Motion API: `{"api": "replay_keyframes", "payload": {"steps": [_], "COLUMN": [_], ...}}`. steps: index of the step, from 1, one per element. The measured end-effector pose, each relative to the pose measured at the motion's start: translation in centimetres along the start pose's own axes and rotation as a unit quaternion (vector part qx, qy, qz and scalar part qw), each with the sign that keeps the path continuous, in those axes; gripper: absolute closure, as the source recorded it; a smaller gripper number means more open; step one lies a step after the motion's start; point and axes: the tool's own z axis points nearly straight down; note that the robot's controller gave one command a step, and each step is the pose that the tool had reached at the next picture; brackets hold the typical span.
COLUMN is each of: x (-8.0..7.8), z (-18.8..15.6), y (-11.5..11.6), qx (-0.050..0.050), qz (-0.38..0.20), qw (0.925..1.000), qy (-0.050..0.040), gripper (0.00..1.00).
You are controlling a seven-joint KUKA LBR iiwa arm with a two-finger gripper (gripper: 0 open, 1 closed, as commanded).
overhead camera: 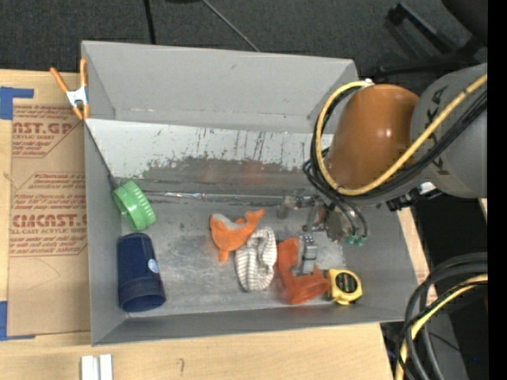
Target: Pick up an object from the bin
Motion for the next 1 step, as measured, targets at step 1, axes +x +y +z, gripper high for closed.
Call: {"api": "replay_keyframes", "payload": {"steps": [1], "x": [-0.16], "z": [-0.46], "y": [-0.01], "qx": [0.0], "qz": [0.0], "qw": [1.0], "qy": [-0.004], "gripper": [0.0]}}
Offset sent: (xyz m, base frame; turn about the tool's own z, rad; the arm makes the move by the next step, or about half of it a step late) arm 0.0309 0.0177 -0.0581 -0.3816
